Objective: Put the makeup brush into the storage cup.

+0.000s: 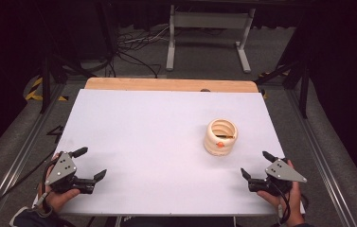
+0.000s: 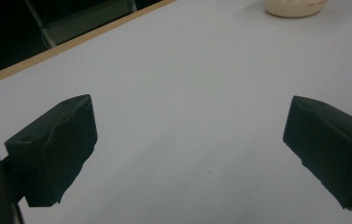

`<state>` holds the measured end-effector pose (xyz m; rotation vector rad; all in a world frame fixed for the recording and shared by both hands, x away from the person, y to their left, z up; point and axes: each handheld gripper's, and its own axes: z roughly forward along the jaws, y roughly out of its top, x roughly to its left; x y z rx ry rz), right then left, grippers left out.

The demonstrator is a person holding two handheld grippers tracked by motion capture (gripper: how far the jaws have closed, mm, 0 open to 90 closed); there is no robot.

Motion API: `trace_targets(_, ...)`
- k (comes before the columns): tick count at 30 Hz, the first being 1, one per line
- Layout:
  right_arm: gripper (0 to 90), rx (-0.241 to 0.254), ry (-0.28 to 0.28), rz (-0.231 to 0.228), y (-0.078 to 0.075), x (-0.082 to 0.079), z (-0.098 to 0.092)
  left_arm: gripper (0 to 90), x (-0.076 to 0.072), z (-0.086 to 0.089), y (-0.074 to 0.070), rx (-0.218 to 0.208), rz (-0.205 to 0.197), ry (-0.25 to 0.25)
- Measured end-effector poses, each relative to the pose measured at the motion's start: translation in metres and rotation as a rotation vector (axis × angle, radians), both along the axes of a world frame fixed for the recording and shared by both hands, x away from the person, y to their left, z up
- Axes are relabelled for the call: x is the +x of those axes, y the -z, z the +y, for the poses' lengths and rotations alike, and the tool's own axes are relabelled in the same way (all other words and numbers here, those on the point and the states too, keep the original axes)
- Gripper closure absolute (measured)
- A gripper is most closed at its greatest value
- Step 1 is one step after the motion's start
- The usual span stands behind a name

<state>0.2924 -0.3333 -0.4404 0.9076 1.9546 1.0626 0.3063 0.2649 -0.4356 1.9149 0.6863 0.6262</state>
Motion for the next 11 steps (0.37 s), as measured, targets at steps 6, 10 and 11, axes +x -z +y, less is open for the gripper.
trace_targets(6, 6.0, 0.012, 0.017, -0.003, -0.0006, 0.0003, -0.0021, 3.8, 0.0021, -0.0005, 0.0003, 0.000, 0.003, -0.002)
trace_targets(10, 5.9, 0.014, 0.014, -0.003, -0.0009, -0.0001, -0.0022, 3.8, 0.0026, -0.0012, -0.0001, -0.002, 0.004, -0.006)
trace_targets(11, 6.1, 0.013, 0.014, -0.005, -0.0010, -0.0002, -0.0020, 3.8, 0.0027, -0.0012, -0.0001, -0.002, 0.005, -0.006)
